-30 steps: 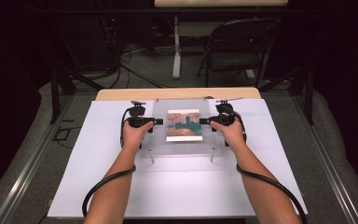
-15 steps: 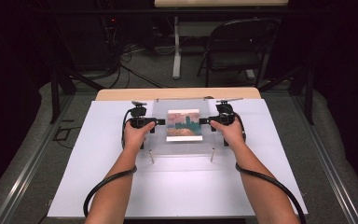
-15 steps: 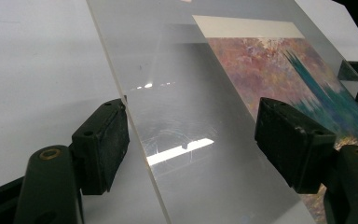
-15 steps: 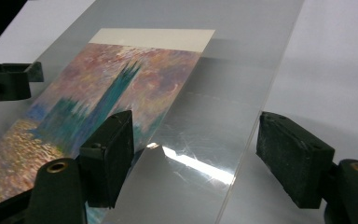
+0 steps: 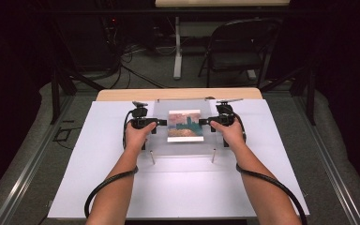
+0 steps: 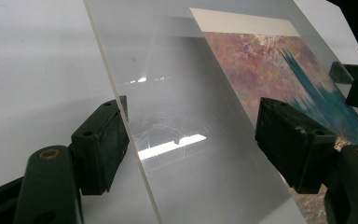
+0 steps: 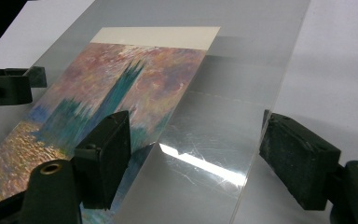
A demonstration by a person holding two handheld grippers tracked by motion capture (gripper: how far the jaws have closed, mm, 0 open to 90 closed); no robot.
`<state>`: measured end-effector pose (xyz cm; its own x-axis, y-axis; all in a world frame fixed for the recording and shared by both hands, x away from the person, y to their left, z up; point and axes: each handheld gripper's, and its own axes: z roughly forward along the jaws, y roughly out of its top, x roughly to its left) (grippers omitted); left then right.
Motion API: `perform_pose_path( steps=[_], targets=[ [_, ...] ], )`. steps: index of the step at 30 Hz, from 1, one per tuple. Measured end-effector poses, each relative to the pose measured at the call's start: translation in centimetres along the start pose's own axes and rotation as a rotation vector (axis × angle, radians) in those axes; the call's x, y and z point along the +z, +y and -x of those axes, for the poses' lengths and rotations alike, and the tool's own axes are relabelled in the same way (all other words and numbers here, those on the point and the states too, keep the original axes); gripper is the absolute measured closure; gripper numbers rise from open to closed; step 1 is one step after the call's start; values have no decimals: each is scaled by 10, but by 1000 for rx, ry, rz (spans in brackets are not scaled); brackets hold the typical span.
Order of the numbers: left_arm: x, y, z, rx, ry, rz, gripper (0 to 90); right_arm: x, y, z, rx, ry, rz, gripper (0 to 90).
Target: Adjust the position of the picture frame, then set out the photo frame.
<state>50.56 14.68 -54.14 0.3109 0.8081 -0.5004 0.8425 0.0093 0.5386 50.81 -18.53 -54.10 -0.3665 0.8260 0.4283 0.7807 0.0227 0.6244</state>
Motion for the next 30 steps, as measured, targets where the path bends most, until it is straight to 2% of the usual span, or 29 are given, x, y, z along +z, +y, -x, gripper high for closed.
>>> perform_pose_path(
  steps=[7,14,30],
  targets=[
    [-1,0,-3,-9,-16,-6,284,0,1,0,8,-2,-5,256],
    [-2,2,-2,-18,-5,-12,293,-1,1,0,9,-5,-13,259],
    [-2,1,-2,-23,-3,9,307,-1,1,-1,3,-10,-4,266]
  ],
)
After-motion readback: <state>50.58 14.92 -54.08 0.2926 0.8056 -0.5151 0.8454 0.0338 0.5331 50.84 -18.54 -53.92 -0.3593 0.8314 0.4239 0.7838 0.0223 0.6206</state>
